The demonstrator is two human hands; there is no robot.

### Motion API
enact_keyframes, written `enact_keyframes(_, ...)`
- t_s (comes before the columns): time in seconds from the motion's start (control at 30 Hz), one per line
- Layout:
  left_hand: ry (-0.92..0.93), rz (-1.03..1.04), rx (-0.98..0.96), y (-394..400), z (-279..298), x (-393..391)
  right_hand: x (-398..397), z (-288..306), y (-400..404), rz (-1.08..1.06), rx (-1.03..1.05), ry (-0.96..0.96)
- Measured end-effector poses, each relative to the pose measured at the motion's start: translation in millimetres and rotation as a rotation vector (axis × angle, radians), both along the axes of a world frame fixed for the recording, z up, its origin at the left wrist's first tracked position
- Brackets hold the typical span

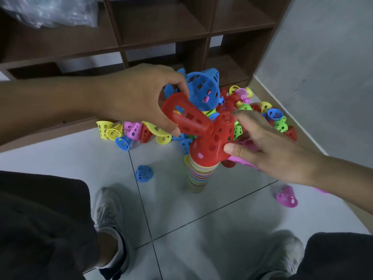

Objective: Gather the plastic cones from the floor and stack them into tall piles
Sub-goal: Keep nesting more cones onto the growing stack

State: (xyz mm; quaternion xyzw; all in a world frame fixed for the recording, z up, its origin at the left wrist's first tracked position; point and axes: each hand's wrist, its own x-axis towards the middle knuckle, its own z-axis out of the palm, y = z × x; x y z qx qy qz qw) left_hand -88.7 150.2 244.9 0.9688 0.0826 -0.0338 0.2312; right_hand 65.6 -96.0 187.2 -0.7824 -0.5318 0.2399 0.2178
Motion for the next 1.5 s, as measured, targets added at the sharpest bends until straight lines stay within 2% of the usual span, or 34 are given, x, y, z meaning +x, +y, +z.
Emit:
enact_keyframes(0.17,0.031,-0.022,0.057,4,3,2,2,3,4,0.008,-0.082,-0.093)
enact_keyframes(0.4,0.074,-0.034,0.152,11,8,3,-2,5,4,0.007,-0.102,-0.096)
enact_keyframes(0.57,0.096,-0.034,0.159,13,9,8,4,6,2,-0.094,-0.178,-0.084)
enact_keyframes(0.77,0.084,-0.046,0.158,13,12,18,18,15,5,-0.196,-0.082,-0.028)
enact_keyframes(0.9,0.079,-0.037,0.12,12,12,26,19,41,11,-0.264,0.107,0.096)
enact_keyframes(1.13,0.052,-0.025,0.095,13,10,40,13,54,29,-0.314,0.398,0.435)
enact_keyframes(1.37,-0.027,0.04,-0.094,13,13,46,16,55,46,-0.39,0.533,0.653)
enact_keyframes(1.5,-0.046,0.08,-0.12,16,15,44,19,54,51,-0.363,0.504,0.673)
